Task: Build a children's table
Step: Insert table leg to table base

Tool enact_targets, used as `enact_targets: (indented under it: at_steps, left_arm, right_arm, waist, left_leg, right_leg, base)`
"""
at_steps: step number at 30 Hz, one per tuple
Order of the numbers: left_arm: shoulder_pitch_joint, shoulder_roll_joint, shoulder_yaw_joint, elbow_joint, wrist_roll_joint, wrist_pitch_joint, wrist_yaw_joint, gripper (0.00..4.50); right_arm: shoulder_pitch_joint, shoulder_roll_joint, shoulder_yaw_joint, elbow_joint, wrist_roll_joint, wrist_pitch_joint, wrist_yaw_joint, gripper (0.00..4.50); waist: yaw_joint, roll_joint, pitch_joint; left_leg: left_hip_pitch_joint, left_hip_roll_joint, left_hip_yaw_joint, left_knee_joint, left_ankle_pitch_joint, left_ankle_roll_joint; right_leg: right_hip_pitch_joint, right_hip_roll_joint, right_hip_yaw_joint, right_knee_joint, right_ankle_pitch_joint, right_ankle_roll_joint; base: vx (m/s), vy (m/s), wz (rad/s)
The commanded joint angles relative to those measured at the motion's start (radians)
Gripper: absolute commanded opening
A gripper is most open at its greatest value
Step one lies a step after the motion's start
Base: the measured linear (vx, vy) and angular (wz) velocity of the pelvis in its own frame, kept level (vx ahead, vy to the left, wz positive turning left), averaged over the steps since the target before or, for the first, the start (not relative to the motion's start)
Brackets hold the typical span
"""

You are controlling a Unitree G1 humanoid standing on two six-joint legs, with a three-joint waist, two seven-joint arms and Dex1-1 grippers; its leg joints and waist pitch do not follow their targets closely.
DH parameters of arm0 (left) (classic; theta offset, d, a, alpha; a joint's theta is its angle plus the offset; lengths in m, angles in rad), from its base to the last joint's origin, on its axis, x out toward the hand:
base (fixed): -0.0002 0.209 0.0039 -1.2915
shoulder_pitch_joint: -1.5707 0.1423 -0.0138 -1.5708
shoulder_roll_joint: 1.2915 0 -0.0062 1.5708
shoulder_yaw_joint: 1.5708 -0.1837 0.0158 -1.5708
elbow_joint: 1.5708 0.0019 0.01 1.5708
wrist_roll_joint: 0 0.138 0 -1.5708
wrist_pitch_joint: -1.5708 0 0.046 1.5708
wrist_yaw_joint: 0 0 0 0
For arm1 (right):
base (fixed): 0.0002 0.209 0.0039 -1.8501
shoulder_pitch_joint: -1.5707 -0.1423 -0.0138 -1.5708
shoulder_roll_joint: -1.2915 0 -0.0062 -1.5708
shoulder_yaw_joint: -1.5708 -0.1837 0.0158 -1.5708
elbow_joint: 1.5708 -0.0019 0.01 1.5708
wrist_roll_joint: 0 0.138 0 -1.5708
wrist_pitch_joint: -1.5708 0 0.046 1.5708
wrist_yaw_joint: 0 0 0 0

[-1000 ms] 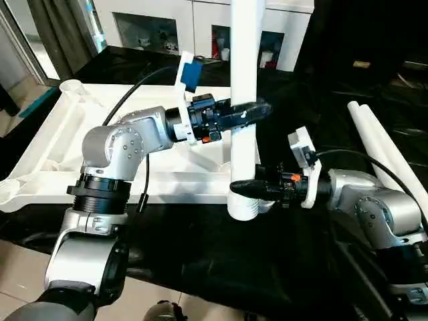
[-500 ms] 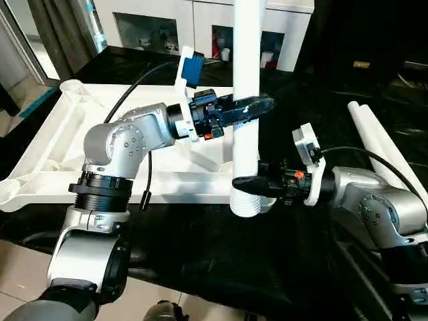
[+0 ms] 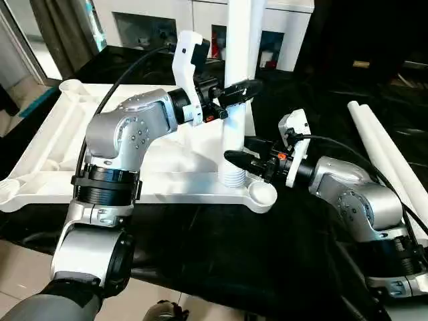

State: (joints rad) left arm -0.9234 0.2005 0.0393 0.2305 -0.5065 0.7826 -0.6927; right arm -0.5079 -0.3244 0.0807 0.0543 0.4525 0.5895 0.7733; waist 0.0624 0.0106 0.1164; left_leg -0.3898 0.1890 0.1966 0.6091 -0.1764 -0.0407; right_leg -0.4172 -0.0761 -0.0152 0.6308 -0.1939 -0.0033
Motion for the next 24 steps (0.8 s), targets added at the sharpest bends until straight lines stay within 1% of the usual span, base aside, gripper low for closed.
enact_targets:
  at_steps: [1, 4, 7, 11, 14, 16, 17, 18, 20, 21, 24]
  left_arm:
    - [-0.016, -0.005, -0.011, -0.044, -0.019, 0.025, -0.013, 1.82]
    - [-0.016, -0.008, -0.014, -0.053, -0.025, 0.032, -0.006, 1.82]
    - [-0.016, -0.008, -0.023, -0.056, -0.026, 0.031, -0.015, 1.82]
    - [-0.016, -0.009, -0.031, -0.062, -0.026, 0.034, -0.03, 1.82]
    - [-0.016, -0.007, -0.038, -0.067, -0.028, 0.035, -0.048, 1.82]
    - [-0.015, 0.001, -0.053, -0.074, -0.027, 0.034, -0.07, 1.82]
    - [-0.015, 0.006, -0.064, -0.078, -0.028, 0.033, -0.084, 1.82]
    - [-0.015, 0.007, -0.067, -0.08, -0.028, 0.033, -0.089, 1.82]
    - [-0.014, 0.016, -0.077, -0.089, -0.031, 0.035, -0.106, 1.82]
    - [-0.014, 0.018, -0.082, -0.093, -0.033, 0.037, -0.114, 1.82]
    - [-0.013, 0.023, -0.091, -0.104, -0.038, 0.043, -0.13, 1.82]
  right_arm:
    - [-0.014, -0.003, -0.017, 0.019, -0.014, 0.025, -0.022, 2.92]
    - [-0.019, -0.004, -0.015, 0.023, -0.013, 0.036, -0.023, 2.92]
    - [-0.025, -0.014, 0.001, 0.031, -0.016, 0.049, -0.017, 2.92]
    - [-0.027, -0.023, 0.02, 0.034, -0.013, 0.07, 0.01, 2.92]
    - [-0.028, -0.026, 0.024, 0.035, -0.014, 0.075, 0.015, 2.92]
    - [-0.03, -0.031, 0.027, 0.039, -0.011, 0.079, 0.026, 2.92]
    - [-0.031, -0.035, 0.028, 0.043, -0.009, 0.08, 0.033, 2.92]
    - [-0.031, -0.036, 0.028, 0.045, -0.009, 0.079, 0.035, 2.92]
    - [-0.032, -0.04, 0.033, 0.048, -0.011, 0.079, 0.04, 2.92]
    - [-0.034, -0.04, 0.033, 0.05, -0.011, 0.079, 0.042, 2.92]
    - [-0.039, -0.04, 0.033, 0.055, -0.013, 0.078, 0.049, 2.92]
  waist:
    - [0.004, -0.005, -0.101]
    - [0.004, -0.005, -0.1]
    - [0.003, -0.005, -0.101]
    - [0.004, -0.005, -0.104]
    - [0.005, -0.005, -0.103]
    - [0.005, -0.007, -0.104]
    - [0.005, -0.012, -0.105]
    - [0.006, -0.01, -0.105]
    - [0.004, -0.008, -0.104]
    - [0.003, -0.015, -0.107]
    - [0.005, -0.011, -0.108]
  left_leg:
    - [0.018, 0.02, -0.012, -0.055, -0.044, 0.064]
    - [0.017, 0.021, -0.012, -0.056, -0.051, 0.058]
    - [0.018, 0.02, -0.012, -0.055, -0.05, 0.057]
    - [0.016, 0.019, -0.012, -0.053, -0.028, 0.065]
    - [0.016, 0.02, -0.012, -0.053, -0.034, 0.066]
    - [0.016, 0.021, -0.012, -0.053, -0.035, 0.066]
    - [0.017, 0.021, -0.011, -0.053, -0.038, 0.067]
    - [0.017, 0.022, -0.012, -0.054, -0.039, 0.066]
    - [0.016, 0.021, -0.012, -0.053, -0.035, 0.064]
    - [0.018, 0.021, -0.01, -0.053, -0.038, 0.063]
    - [0.016, 0.021, -0.011, -0.051, -0.024, 0.067]
  right_leg:
    - [0.068, -0.041, 0.025, -0.053, 0.057, -0.301]
    - [0.069, -0.043, 0.025, -0.055, 0.041, -0.299]
    - [0.069, -0.041, 0.025, -0.055, 0.043, -0.299]
    - [0.071, -0.041, 0.025, -0.05, 0.089, -0.305]
    - [0.07, -0.042, 0.025, -0.051, 0.078, -0.307]
    - [0.071, -0.043, 0.025, -0.051, 0.072, -0.306]
    - [0.072, -0.043, 0.025, -0.052, 0.064, -0.306]
    - [0.071, -0.044, 0.025, -0.051, 0.058, -0.305]
    - [0.07, -0.043, 0.025, -0.051, 0.054, -0.302]
    - [0.072, -0.042, 0.025, -0.052, 0.048, -0.3]
    - [0.071, -0.043, 0.026, -0.049, 0.06, -0.3]
  base:
    - [0.0, 0.0, 0.0]
    - [0.0, 0.0, 0.0]
    - [0.0, 0.0, 0.0]
    - [0.0, 0.0, 0.0]
    - [0.0, 0.0, 0.0]
    - [0.0, 0.0, 0.0]
    - [0.0, 0.0, 0.0]
    - [0.0, 0.0, 0.0]
    - [0.0, 0.0, 0.0]
    - [0.0, 0.0, 0.0]
    - [0.0, 0.0, 0.0]
